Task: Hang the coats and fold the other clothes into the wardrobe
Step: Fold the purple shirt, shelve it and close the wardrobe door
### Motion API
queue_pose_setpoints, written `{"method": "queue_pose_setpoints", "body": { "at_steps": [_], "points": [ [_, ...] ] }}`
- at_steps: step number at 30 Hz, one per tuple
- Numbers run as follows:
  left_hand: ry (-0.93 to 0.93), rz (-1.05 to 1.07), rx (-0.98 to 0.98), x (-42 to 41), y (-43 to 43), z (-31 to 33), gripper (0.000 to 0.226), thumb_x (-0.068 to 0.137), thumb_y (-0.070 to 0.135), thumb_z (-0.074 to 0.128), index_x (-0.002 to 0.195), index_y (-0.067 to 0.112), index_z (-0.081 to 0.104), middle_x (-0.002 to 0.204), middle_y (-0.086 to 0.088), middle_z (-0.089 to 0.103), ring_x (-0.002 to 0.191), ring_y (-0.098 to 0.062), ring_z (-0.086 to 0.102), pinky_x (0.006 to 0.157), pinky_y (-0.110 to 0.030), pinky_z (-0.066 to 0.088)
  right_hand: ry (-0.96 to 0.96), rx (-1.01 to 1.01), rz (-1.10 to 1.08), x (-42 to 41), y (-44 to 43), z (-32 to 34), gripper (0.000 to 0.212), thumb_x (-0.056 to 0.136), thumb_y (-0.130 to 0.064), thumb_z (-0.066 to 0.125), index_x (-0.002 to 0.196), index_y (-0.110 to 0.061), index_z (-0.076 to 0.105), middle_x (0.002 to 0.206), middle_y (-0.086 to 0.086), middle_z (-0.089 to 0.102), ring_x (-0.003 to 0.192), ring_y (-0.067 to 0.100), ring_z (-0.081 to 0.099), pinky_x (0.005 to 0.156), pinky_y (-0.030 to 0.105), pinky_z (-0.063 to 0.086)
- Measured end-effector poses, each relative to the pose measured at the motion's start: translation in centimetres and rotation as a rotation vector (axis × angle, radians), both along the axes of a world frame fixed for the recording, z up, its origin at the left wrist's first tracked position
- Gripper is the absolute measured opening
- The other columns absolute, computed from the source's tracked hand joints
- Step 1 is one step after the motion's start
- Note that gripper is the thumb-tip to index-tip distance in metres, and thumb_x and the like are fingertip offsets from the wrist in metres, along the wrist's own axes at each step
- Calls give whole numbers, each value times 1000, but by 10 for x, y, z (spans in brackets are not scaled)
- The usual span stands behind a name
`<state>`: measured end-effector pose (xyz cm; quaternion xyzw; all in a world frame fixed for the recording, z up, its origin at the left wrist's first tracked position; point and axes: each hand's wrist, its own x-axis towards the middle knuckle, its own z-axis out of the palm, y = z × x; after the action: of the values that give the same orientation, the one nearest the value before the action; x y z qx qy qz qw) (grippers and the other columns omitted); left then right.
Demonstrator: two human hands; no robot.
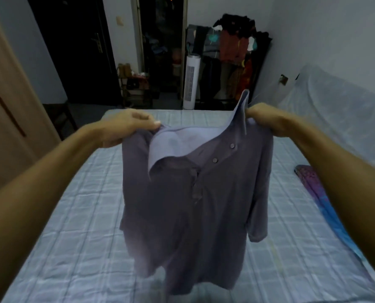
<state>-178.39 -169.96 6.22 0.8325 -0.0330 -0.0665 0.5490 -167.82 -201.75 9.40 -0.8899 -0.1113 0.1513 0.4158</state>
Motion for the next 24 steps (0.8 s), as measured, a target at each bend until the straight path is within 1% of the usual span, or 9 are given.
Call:
{"method": "queue_pose_setpoints", "body": {
  "at_steps": [2, 6, 9, 12, 15, 18, 20, 22, 24],
  "points": [
    [-92, 166, 213, 32, 1, -38, 23, 87, 31, 64, 78, 10, 66, 77, -5, 69, 69, -13, 63, 62, -25, 50, 104, -143, 23, 34, 7, -29, 26, 82, -30, 64, 95, -8, 67, 94, 12, 71, 83, 27, 69, 74, 38, 57],
    [-114, 252, 552, 91, 13, -131, 32, 92, 38, 53, 71, 18, 66, 70, 2, 65, 70, -15, 60, 60, -27, 41, 201, -366, 141, 106, 20, -114, 33, 83, -39, 65, 96, -9, 68, 97, 8, 68, 88, 24, 66, 80, 38, 55],
    [29, 130, 566, 133, 26, -199, 41, 92, 41, 53, 58, 20, 58, 54, 10, 57, 59, -6, 53, 55, -25, 36, 273, -473, 241, 162, 24, -191, 21, 86, -29, 61, 84, -12, 72, 94, 7, 70, 89, 24, 67, 79, 35, 55],
    [256, -41, 503, 182, 39, -265, 48, 85, 56, 51, 62, 15, 62, 57, 10, 56, 54, 0, 48, 55, -15, 38, 442, -507, 338, 216, 28, -272, 27, 86, -25, 60, 63, -17, 71, 80, 4, 72, 80, 21, 67, 70, 32, 56],
    [361, -119, 561, 251, 57, -327, 58, 76, 70, 49, 65, 14, 61, 61, 10, 57, 60, -3, 50, 60, -20, 41, 443, -554, 357, 275, 42, -352, 23, 86, -27, 59, 70, -15, 70, 81, 6, 69, 77, 21, 64, 72, 34, 53],
    [170, 179, 705, 327, 65, -388, 44, 84, 57, 54, 74, 16, 66, 75, -1, 67, 78, -21, 62, 71, -34, 46, 94, -410, 76, 333, 66, -434, 15, 87, -14, 54, 87, -8, 68, 88, 14, 65, 86, 31, 61, 69, 28, 42],
    [64, 527, 669, 369, 62, -430, 30, 90, 43, 54, 92, 14, 63, 91, -12, 66, 91, -33, 60, 77, -39, 47, -130, -244, -218, 354, 85, -480, 25, 89, -15, 55, 112, -11, 63, 111, 17, 59, 102, 32, 57, 83, 33, 45],
    [79, 768, 523, 391, 50, -470, 37, 93, 39, 51, 116, 11, 54, 114, -20, 56, 106, -37, 53, 91, -46, 43, -180, -119, -382, 359, 99, -524, 38, 90, -16, 55, 128, -13, 51, 125, 16, 49, 113, 30, 51, 96, 40, 41],
    [59, 834, 442, 387, 35, -511, 40, 94, 35, 49, 124, 9, 48, 122, -22, 49, 111, -37, 49, 96, -48, 40, -156, -33, -370, 347, 106, -572, 41, 89, -14, 53, 130, -11, 50, 127, 16, 47, 117, 29, 47, 100, 36, 37]
  ]
}}
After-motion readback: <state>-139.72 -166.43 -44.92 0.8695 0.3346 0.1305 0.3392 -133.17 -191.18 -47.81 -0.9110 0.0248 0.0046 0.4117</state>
